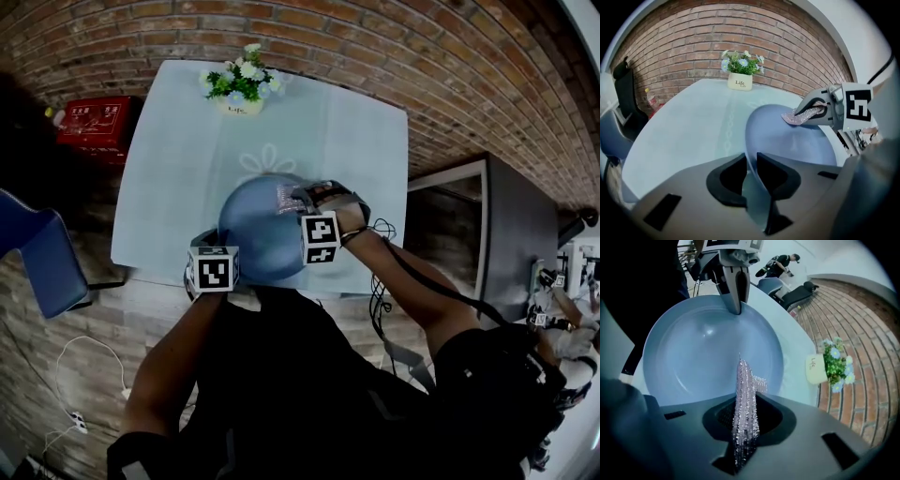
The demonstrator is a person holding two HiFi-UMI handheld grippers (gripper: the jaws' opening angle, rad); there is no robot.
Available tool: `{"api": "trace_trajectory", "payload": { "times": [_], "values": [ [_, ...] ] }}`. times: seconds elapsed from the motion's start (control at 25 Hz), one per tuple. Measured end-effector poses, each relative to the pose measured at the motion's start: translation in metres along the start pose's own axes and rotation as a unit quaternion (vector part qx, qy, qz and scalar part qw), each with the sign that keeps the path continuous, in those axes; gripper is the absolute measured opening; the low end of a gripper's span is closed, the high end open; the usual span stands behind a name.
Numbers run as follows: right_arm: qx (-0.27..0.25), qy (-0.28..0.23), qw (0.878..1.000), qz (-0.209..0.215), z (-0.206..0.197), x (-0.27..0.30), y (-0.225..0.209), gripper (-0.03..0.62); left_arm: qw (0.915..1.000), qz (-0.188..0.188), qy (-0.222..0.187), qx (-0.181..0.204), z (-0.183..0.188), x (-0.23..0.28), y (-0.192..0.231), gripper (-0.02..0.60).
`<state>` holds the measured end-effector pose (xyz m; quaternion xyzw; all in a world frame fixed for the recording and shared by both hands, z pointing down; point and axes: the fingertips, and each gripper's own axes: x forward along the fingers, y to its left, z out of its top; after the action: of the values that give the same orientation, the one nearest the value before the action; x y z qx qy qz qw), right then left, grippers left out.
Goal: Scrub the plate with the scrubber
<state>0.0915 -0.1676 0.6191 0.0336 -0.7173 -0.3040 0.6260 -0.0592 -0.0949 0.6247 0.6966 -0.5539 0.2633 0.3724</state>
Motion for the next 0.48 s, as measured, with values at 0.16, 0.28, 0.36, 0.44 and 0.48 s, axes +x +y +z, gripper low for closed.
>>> {"api": "trace_trajectory", "payload": {
  "times": [0.16,0.28,0.36,0.44,0.48],
  "values": [
    [0.039,0.027,0.998,0.044,-0.009,-0.005,0.017,0.064,0.9998,-0.002,0.002,-0.02,-0.001,-0.003,0.0,0.074],
    [0.071,0.046,0.994,0.07,-0.014,-0.01,0.03,0.066,0.9998,-0.005,0.001,-0.02,-0.003,-0.001,-0.001,0.074],
    [0.093,0.059,0.991,0.082,-0.016,-0.013,0.036,0.066,0.9997,-0.004,0.002,-0.022,-0.003,-0.002,0.0,0.074],
    [0.12,0.065,0.987,0.087,-0.017,-0.016,0.04,0.066,0.9999,-0.002,0.003,-0.016,-0.002,-0.002,0.0,0.074],
    [0.135,0.064,0.985,0.088,-0.017,-0.017,0.042,0.066,0.9999,-0.001,0.004,-0.012,-0.002,-0.002,0.0,0.074]
  ]
}}
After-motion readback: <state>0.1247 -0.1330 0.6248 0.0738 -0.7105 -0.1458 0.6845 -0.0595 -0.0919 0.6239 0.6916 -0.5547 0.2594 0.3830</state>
